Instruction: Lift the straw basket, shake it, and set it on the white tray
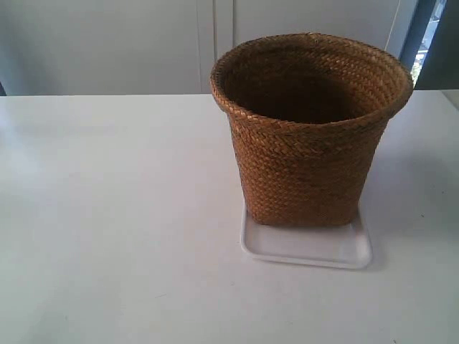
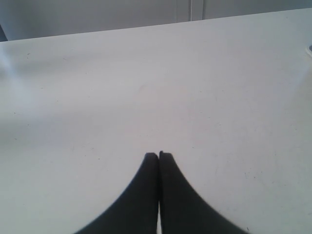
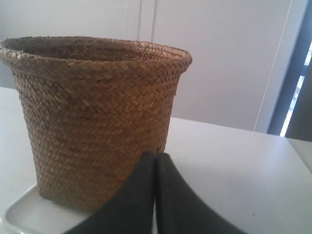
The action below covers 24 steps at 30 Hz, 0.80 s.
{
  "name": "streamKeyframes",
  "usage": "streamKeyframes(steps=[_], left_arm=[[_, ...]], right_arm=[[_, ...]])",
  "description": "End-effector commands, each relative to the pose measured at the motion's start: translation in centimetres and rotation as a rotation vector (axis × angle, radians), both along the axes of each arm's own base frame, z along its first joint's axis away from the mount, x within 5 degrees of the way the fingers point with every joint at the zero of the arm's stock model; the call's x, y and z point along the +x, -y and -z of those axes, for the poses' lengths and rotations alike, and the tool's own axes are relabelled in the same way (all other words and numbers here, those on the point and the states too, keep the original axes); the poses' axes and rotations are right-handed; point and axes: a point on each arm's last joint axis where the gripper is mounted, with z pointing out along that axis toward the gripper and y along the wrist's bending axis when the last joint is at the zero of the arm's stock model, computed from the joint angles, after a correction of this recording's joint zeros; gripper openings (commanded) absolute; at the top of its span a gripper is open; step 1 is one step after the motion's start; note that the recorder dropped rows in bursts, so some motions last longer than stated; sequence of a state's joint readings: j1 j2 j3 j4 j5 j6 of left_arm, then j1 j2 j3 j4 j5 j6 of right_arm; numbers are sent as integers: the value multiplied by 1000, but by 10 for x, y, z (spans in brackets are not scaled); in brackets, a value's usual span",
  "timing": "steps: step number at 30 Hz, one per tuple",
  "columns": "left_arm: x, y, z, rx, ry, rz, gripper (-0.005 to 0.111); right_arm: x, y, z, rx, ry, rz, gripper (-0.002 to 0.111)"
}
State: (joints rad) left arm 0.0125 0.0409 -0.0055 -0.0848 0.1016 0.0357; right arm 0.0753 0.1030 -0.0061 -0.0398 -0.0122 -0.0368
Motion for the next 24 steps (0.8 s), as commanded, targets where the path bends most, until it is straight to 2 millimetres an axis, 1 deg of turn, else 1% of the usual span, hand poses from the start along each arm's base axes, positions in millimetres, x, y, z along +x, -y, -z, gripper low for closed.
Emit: streamKeyframes(steps=[1, 24], left_arm=[[0, 0, 1, -6, 3, -5, 0], [0, 0, 1, -6, 3, -5, 0]], right_arm=[[-1, 1, 6, 10, -51, 7, 0], [-1, 1, 6, 24, -52, 7, 0]])
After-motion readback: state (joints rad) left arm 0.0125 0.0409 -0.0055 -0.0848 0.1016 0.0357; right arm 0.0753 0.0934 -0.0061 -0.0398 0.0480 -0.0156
